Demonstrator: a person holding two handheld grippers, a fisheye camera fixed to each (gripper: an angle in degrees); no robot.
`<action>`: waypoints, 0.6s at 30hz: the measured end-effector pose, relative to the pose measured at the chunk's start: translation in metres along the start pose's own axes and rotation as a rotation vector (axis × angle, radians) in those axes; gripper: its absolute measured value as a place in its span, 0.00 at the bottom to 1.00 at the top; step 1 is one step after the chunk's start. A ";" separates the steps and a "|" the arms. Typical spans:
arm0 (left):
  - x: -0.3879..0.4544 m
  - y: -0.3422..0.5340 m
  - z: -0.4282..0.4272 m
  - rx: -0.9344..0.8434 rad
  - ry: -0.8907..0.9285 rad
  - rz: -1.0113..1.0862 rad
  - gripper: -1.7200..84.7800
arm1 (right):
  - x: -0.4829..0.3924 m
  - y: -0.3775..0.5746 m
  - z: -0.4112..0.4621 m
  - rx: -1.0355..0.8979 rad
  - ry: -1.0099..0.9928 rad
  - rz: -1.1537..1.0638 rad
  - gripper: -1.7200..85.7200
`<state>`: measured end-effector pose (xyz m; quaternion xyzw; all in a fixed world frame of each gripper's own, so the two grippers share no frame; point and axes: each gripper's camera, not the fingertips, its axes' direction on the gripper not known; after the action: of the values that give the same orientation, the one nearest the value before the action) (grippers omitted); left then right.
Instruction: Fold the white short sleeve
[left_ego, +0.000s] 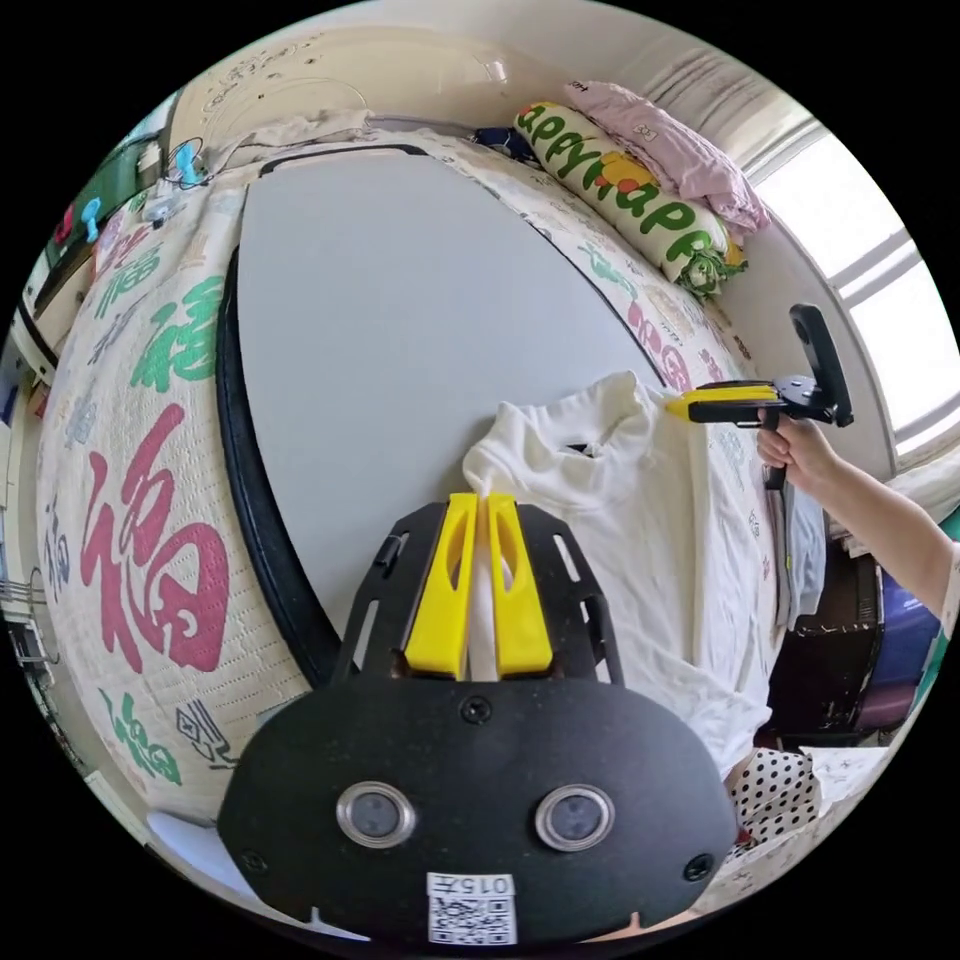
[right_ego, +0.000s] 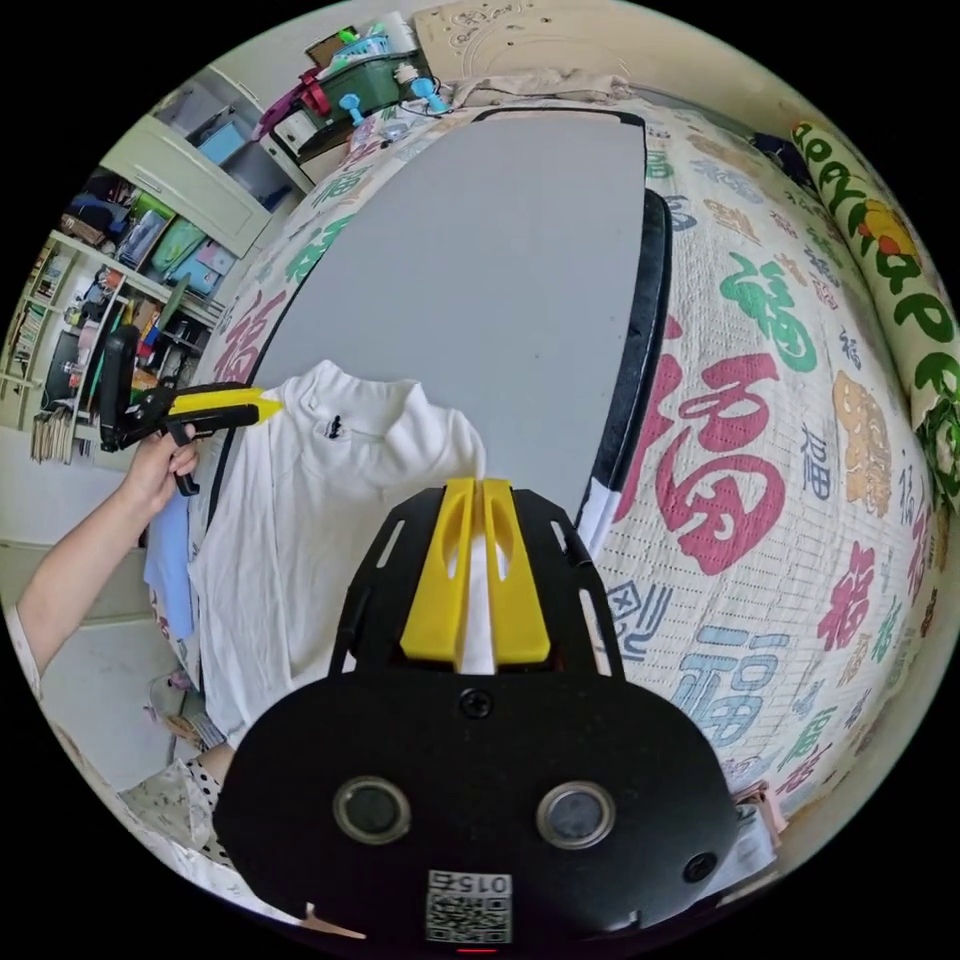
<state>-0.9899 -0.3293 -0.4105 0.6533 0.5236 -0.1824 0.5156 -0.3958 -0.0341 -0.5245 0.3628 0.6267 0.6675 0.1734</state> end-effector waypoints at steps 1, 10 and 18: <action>0.005 0.003 0.002 0.005 -0.014 0.013 0.02 | -0.001 0.003 -0.008 0.020 0.012 0.005 0.02; 0.023 0.046 -0.070 0.240 0.044 0.064 0.02 | 0.003 0.033 -0.109 0.244 -0.042 0.111 0.02; 0.102 0.244 -0.096 0.127 0.161 0.361 0.02 | -0.055 0.204 -0.180 0.187 -0.168 -0.327 0.02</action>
<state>-0.7665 -0.1764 -0.3333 0.7803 0.4249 -0.0666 0.4540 -0.4388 -0.2315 -0.3338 0.3250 0.7198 0.5369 0.2967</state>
